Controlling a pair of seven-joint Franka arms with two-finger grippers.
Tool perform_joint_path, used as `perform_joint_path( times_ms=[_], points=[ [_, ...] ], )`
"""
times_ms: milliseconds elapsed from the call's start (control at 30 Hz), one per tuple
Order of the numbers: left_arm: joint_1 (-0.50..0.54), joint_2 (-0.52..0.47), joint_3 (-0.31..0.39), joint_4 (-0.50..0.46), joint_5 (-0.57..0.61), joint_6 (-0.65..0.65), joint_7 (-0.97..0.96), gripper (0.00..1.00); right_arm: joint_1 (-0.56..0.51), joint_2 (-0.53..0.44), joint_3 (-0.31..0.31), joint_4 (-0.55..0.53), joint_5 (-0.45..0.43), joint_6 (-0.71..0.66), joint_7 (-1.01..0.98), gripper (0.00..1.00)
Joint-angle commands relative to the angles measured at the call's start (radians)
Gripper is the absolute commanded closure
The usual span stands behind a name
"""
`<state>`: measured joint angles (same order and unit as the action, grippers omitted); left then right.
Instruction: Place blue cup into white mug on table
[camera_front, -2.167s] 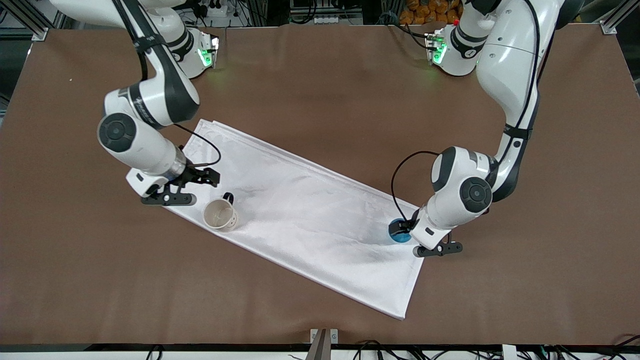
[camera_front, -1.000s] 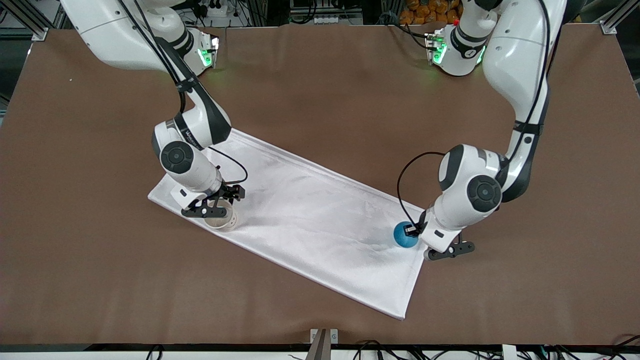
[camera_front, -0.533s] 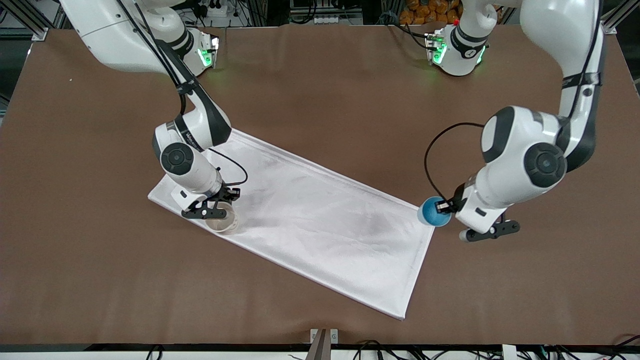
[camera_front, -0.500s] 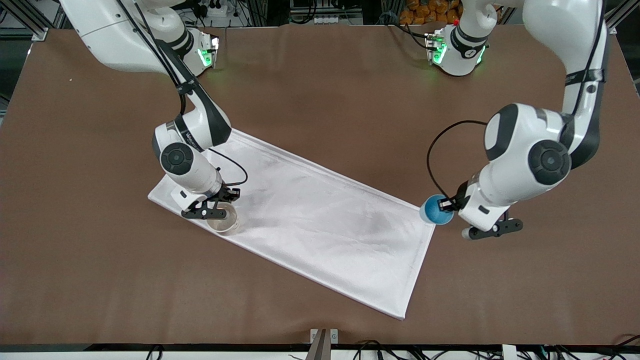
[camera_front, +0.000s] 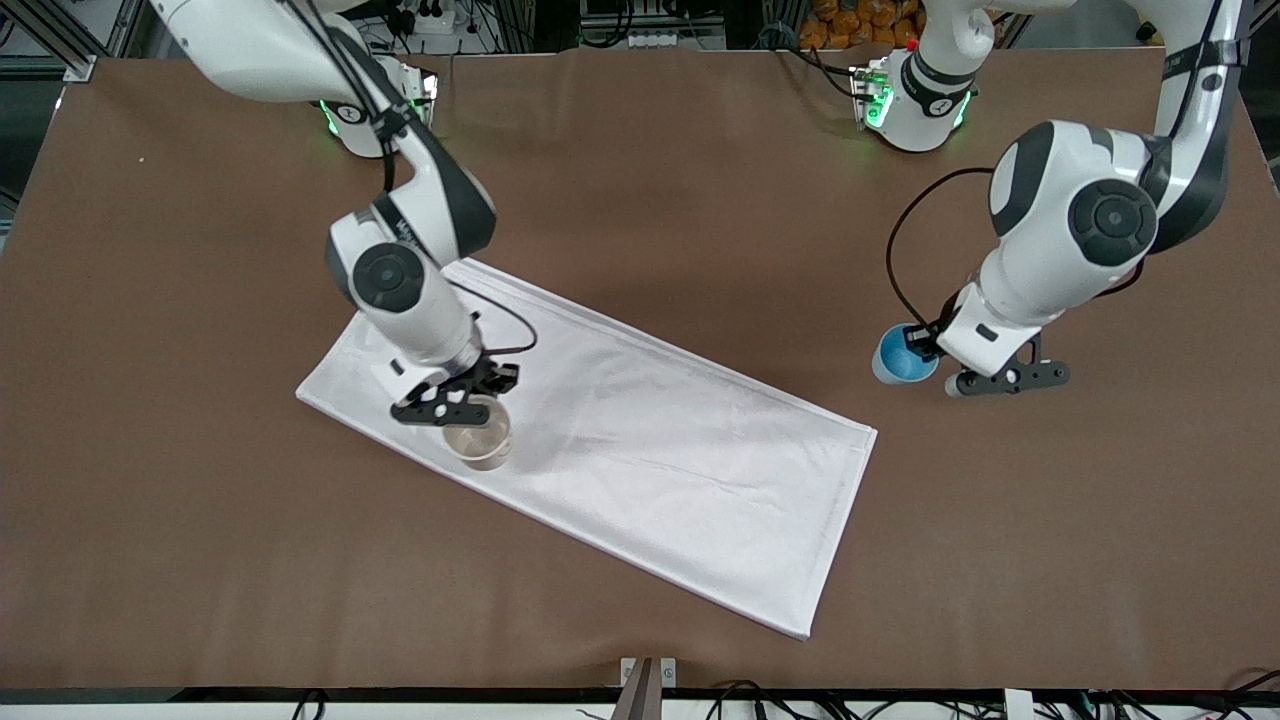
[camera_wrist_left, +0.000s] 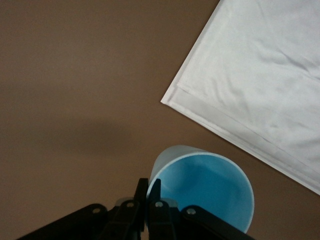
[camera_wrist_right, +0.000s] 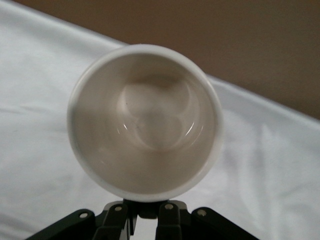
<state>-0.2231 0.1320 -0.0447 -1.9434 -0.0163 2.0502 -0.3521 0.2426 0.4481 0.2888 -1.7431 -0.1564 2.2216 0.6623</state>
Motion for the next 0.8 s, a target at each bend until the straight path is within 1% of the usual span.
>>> perform_joint_path(
  times_ms=[0, 167, 233, 533, 667, 767],
  points=[
    [0.013, -0.084, -0.006, -0.097, 0.027, 0.036, 0.022, 1.0, 0.081, 0.007, 0.032, 0.049, -0.002, -0.019, 0.143, 1.0],
    [0.013, -0.089, -0.007, -0.111, 0.027, 0.036, 0.024, 1.0, 0.133, 0.035, 0.102, 0.089, -0.002, -0.014, 0.272, 1.0],
    [0.013, -0.091, -0.009, -0.111, 0.026, 0.036, 0.024, 1.0, 0.164, 0.053, 0.121, 0.108, -0.005, -0.013, 0.318, 1.0],
    [0.01, -0.089, -0.011, -0.109, 0.009, 0.038, 0.024, 1.0, 0.36, 0.153, 0.121, 0.209, -0.028, -0.008, 0.486, 1.0],
    [0.008, -0.089, -0.011, -0.111, 0.004, 0.038, 0.022, 1.0, 0.429, 0.195, 0.116, 0.237, -0.043, 0.007, 0.525, 1.0],
    [0.004, -0.091, -0.012, -0.112, -0.001, 0.038, 0.022, 1.0, 0.478, 0.216, 0.101, 0.237, -0.048, 0.047, 0.536, 1.0]
  ],
)
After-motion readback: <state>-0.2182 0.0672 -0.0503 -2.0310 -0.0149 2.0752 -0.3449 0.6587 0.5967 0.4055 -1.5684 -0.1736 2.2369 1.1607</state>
